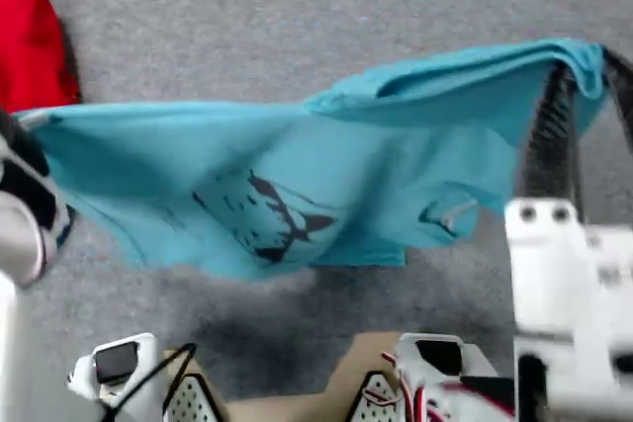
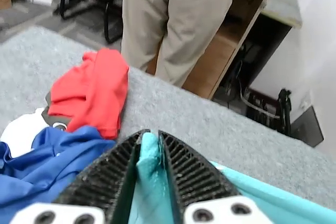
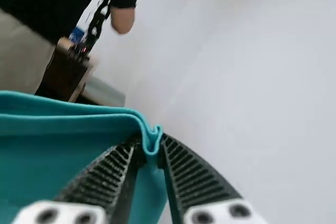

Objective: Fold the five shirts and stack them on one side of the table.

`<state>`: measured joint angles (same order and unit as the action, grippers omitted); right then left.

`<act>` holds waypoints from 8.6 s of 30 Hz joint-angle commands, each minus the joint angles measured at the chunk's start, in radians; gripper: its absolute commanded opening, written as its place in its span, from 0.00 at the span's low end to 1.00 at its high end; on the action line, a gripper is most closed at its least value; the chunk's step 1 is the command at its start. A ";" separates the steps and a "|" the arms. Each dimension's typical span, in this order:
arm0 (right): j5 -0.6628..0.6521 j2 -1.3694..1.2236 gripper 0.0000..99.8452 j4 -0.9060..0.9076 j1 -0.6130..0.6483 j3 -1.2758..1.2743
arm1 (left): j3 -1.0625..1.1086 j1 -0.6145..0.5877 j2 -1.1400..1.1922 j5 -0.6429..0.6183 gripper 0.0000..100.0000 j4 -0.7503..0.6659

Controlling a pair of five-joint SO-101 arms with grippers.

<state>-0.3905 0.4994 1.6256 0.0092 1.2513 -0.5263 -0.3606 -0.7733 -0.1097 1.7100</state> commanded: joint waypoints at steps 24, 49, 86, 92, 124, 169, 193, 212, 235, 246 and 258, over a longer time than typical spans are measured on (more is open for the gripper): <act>0.239 -0.309 0.01 -0.448 0.079 -0.736 | 0.968 0.164 -0.051 0.086 0.02 -0.700; 0.239 -1.058 0.01 -1.057 0.130 -0.651 | -0.160 0.173 1.273 0.078 0.02 -0.713; -0.147 -1.733 0.01 -1.229 0.191 0.420 | -1.140 0.064 1.830 0.054 0.02 -0.288; -0.074 -1.649 0.01 -0.953 0.165 0.418 | -1.142 0.087 1.830 0.117 0.02 -0.091; -0.015 -1.262 0.00 0.161 0.022 0.410 | -0.664 0.094 1.535 0.117 0.02 0.054; 0.063 -0.182 0.00 -0.153 0.068 -1.486 | 0.195 0.106 1.153 0.158 0.02 0.049; 0.068 -0.028 0.00 -0.219 -0.010 -1.833 | 0.413 0.035 1.152 0.250 0.02 0.049; 0.063 -0.028 0.00 -0.301 -0.015 -1.942 | 0.499 0.097 1.153 0.252 0.02 0.048; 0.023 -0.028 0.00 -0.371 -0.058 -1.985 | 0.603 0.095 1.153 0.348 0.02 0.048; -0.063 -0.027 0.01 -0.347 -0.051 -2.003 | 0.597 0.095 1.152 0.342 0.13 0.049; -0.121 0.272 0.10 -0.241 -0.050 -2.008 | 0.568 0.084 1.152 0.325 0.21 0.049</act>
<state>-0.4994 0.6851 1.3663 -0.0322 -0.7541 0.0752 -0.2716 0.4342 0.2217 1.7484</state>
